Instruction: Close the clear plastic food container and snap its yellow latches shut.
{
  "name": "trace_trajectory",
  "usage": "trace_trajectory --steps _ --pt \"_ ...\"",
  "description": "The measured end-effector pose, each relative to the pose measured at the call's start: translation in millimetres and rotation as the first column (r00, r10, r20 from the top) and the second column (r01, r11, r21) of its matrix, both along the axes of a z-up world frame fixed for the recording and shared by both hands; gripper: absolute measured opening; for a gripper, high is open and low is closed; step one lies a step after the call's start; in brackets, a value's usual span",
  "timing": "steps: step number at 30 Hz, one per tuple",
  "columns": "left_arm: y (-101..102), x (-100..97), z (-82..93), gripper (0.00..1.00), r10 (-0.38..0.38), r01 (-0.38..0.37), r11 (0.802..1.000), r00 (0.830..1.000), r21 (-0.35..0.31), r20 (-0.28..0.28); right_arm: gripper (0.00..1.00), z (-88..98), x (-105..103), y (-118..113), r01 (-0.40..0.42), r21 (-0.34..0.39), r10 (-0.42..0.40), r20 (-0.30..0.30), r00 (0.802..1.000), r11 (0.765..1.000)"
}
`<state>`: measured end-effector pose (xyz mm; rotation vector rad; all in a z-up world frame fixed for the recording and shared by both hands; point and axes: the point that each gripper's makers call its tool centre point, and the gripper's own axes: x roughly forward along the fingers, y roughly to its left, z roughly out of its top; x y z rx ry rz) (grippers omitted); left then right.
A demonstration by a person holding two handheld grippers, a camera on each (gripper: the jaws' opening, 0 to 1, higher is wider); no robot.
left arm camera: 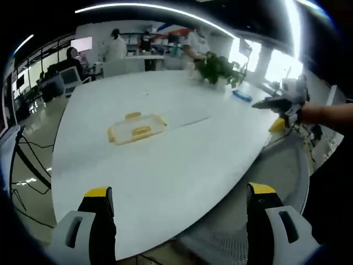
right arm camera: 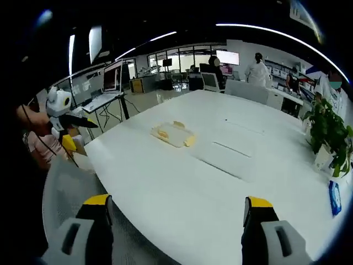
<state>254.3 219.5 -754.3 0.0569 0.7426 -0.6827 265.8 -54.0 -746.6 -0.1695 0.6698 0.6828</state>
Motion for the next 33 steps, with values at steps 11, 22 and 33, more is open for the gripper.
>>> trace_trajectory --steps 11,22,33 --pt "0.1 13.2 -7.9 0.99 -0.019 0.018 0.999 1.000 0.031 0.023 1.00 5.8 8.9 9.8 -0.008 -0.009 0.008 0.003 1.000 1.000" --pt "0.1 32.1 -16.9 0.99 -0.089 0.087 0.994 0.996 0.063 0.032 1.00 -3.3 16.4 15.6 -0.014 -0.015 0.014 -0.021 1.000 1.000" --pt "-11.9 32.1 -12.8 0.99 -0.135 0.131 0.990 0.988 0.057 0.072 1.00 0.2 20.6 33.2 -0.055 -0.016 0.055 0.003 0.998 0.998"
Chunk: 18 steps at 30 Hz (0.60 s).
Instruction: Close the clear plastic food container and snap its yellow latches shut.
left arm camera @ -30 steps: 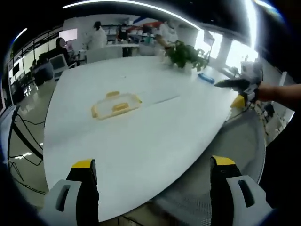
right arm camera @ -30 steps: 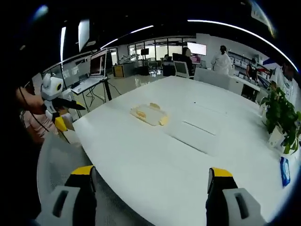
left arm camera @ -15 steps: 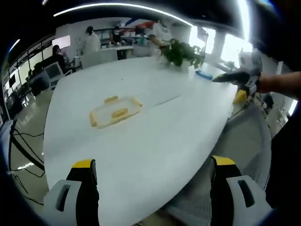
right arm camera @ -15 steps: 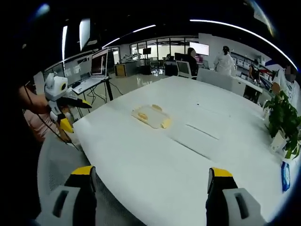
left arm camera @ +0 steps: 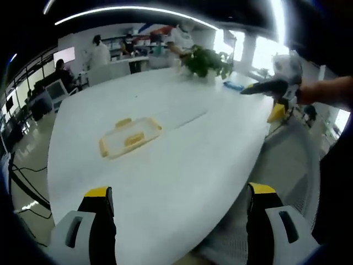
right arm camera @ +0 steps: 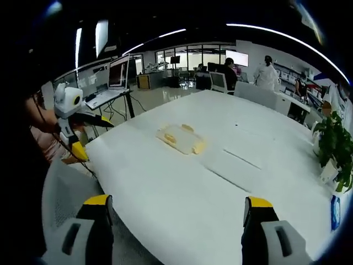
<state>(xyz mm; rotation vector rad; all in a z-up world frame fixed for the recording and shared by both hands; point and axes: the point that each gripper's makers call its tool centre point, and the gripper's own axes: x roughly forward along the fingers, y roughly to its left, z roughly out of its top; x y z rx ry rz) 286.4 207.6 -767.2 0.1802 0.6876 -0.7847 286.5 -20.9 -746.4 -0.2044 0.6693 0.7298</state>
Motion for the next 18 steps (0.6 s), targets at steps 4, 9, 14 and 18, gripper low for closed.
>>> trace_trajectory --steps 4,9,14,18 --pt "6.4 -3.2 -4.8 0.99 0.017 -0.017 1.000 1.000 0.000 -0.019 1.00 -4.1 -1.2 4.7 -0.025 0.000 0.025 -0.005 1.000 1.000" --pt "8.9 -3.1 -8.2 0.99 0.059 -0.060 0.998 0.998 -0.031 -0.009 1.00 -10.9 -0.3 3.6 -0.030 -0.017 0.030 -0.018 0.999 0.999" --pt "13.6 2.7 -11.8 0.99 0.095 -0.096 0.994 0.995 -0.054 -0.015 1.00 -10.9 3.1 7.3 -0.029 -0.021 0.029 -0.020 0.999 0.999" --pt "19.0 10.5 -12.5 0.99 0.090 -0.089 0.995 0.996 -0.052 0.000 1.00 -15.7 7.6 18.0 -0.034 -0.035 0.033 -0.026 0.999 0.999"
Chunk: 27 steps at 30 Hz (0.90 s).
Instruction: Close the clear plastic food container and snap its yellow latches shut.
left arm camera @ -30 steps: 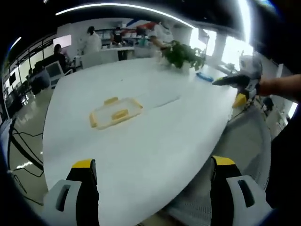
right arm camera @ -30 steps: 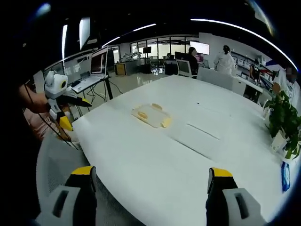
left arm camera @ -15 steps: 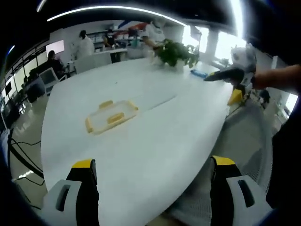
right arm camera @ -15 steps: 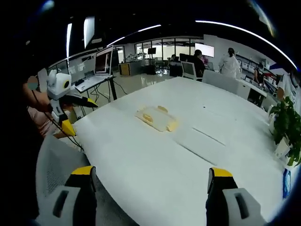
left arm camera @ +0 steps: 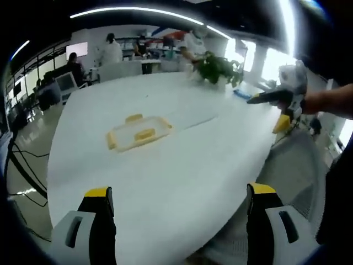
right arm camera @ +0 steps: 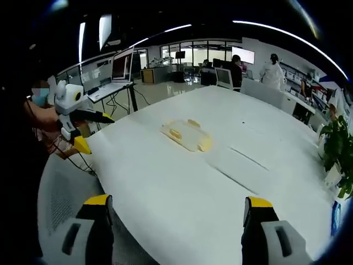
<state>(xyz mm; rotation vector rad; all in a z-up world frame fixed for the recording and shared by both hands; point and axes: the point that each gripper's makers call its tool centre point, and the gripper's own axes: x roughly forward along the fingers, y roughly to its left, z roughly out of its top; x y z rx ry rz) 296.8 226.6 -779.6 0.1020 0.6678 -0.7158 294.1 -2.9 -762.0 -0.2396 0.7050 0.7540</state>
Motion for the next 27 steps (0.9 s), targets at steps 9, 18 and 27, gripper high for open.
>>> trace_trajectory --steps 9,18,27 --pt "15.5 10.6 -8.9 0.99 -0.064 0.064 0.997 0.998 0.035 -0.002 1.00 -3.2 8.4 36.5 -0.058 0.010 0.059 -0.020 0.998 0.998" --pt "31.8 24.2 -17.5 0.99 -0.082 0.083 0.996 0.996 0.040 -0.030 0.99 -5.2 29.0 54.5 -0.077 -0.020 0.076 -0.009 0.997 0.997" --pt "42.5 31.8 -22.6 0.99 -0.112 0.112 0.993 0.994 0.044 -0.022 0.96 -8.7 32.8 66.5 -0.098 -0.020 0.097 -0.034 0.995 0.995"
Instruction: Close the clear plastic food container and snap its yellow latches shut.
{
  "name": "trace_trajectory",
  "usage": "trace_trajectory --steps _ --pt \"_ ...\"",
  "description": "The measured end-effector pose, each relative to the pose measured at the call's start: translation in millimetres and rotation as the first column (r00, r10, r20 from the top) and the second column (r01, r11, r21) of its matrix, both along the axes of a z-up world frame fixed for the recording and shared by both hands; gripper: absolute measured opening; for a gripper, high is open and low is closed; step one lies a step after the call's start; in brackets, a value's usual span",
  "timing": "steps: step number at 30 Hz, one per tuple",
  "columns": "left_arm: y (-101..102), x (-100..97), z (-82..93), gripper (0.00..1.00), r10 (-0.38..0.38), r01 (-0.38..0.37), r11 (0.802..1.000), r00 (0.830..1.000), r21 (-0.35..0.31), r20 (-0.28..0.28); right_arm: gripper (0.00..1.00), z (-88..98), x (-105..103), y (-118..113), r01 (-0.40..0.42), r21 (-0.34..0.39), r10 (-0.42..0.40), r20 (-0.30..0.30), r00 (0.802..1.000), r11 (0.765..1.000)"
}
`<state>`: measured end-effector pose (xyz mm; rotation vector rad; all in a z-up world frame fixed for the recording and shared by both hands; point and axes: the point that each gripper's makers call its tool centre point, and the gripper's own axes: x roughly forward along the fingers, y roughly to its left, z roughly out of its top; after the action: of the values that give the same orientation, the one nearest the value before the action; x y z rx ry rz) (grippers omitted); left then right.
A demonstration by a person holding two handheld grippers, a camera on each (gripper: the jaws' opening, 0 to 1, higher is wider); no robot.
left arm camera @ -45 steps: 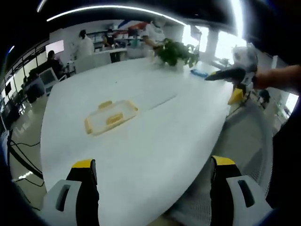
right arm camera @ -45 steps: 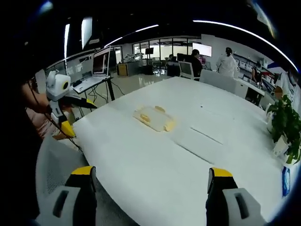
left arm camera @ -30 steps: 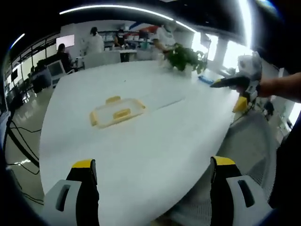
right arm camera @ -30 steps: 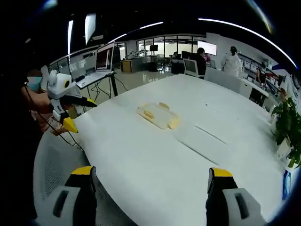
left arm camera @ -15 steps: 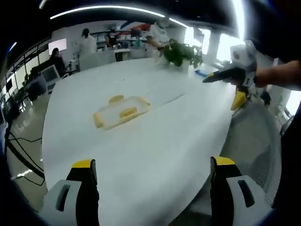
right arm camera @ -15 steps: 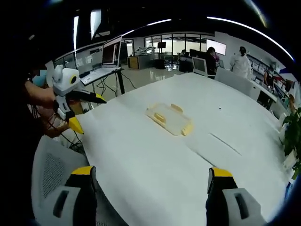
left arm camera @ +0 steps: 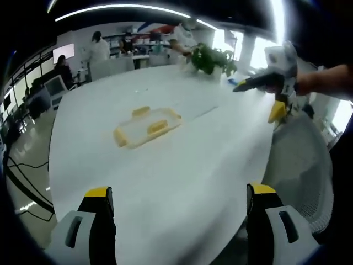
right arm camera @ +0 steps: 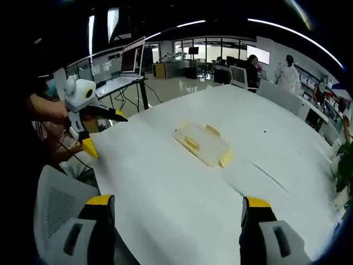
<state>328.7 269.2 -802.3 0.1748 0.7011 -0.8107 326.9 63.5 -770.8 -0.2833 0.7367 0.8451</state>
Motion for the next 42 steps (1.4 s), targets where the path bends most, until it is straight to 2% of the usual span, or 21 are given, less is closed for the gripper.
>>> trace_trajectory --steps 8,11,14,17,22,28,30,39,42 --pt "-3.3 4.5 0.9 0.99 -0.006 0.006 1.000 1.000 -0.008 0.006 0.96 -0.8 3.2 -2.0 -0.018 -0.032 0.018 -0.003 1.000 0.999" --pt "-5.3 8.4 3.7 0.99 0.010 -0.010 1.000 1.000 -0.016 0.012 0.95 -1.5 5.3 -3.0 -0.047 -0.056 0.047 -0.004 0.999 0.997" --pt "-6.4 12.4 2.7 0.99 0.024 -0.024 1.000 1.000 -0.006 0.010 0.94 -2.8 8.0 0.0 -0.073 -0.037 0.073 -0.018 0.997 0.997" --pt "-6.8 17.5 3.6 0.99 0.035 -0.035 0.999 0.999 0.002 0.012 0.93 -8.1 12.1 3.8 -0.140 -0.055 0.140 -0.015 0.990 0.989" --pt "-4.6 29.5 3.7 0.99 0.046 -0.046 0.999 0.999 0.019 0.016 0.93 -18.8 25.1 7.5 -0.172 -0.046 0.170 -0.040 0.985 0.984" --pt "-5.6 37.9 -8.2 0.99 -0.004 0.004 0.998 1.000 0.055 -0.005 0.93 -25.7 34.0 6.5 -0.203 -0.052 0.201 -0.048 0.978 0.978" --pt "-2.9 45.7 -13.3 0.99 -0.022 0.021 0.994 1.000 0.103 0.011 0.93 -28.1 36.8 4.3 -0.209 -0.055 0.206 -0.052 0.977 0.976" --pt "-10.1 53.7 -22.3 0.99 -0.114 0.117 0.985 0.993 0.129 -0.027 0.90 -42.5 46.0 2.2 -0.245 -0.061 0.241 -0.071 0.968 0.968" --pt "-11.6 58.9 -22.1 0.99 -0.142 0.143 0.979 0.990 0.148 -0.014 0.90 -45.6 50.4 4.8 -0.262 -0.062 0.257 -0.074 0.964 0.963"
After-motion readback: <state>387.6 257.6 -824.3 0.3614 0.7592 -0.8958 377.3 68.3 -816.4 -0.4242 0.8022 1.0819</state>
